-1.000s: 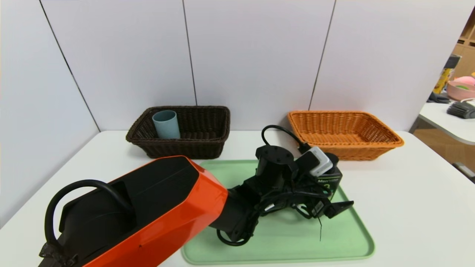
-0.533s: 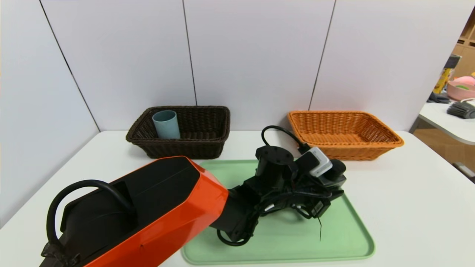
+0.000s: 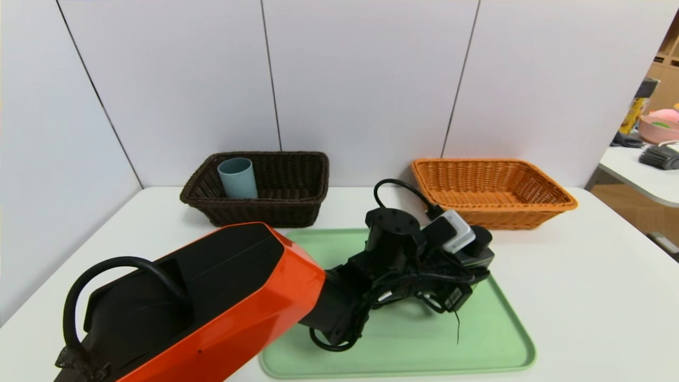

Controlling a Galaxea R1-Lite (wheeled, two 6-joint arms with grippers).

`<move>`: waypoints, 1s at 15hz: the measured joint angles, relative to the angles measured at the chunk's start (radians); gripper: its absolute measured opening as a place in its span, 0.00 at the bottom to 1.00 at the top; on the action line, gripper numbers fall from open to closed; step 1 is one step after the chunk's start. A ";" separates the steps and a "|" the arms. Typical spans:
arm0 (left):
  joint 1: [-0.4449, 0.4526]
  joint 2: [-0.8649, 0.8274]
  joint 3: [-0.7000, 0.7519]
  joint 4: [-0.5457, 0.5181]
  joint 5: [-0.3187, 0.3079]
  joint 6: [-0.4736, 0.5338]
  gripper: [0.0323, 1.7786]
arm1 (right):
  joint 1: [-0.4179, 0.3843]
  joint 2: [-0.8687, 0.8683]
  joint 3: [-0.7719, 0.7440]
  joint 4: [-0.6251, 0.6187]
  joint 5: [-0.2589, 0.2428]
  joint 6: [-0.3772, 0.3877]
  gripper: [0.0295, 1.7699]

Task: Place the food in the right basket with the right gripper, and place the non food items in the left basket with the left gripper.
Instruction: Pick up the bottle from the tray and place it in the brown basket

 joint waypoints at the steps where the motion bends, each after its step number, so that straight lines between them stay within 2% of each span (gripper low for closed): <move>1: 0.000 -0.012 0.001 0.000 0.001 -0.001 0.34 | 0.000 0.000 0.000 0.000 0.000 0.000 0.96; 7: 0.041 -0.151 0.006 0.096 0.007 -0.006 0.34 | 0.000 0.000 0.000 0.000 0.000 0.000 0.96; 15: 0.264 -0.312 0.013 0.250 0.006 -0.001 0.34 | 0.000 0.000 0.000 0.000 0.000 0.000 0.96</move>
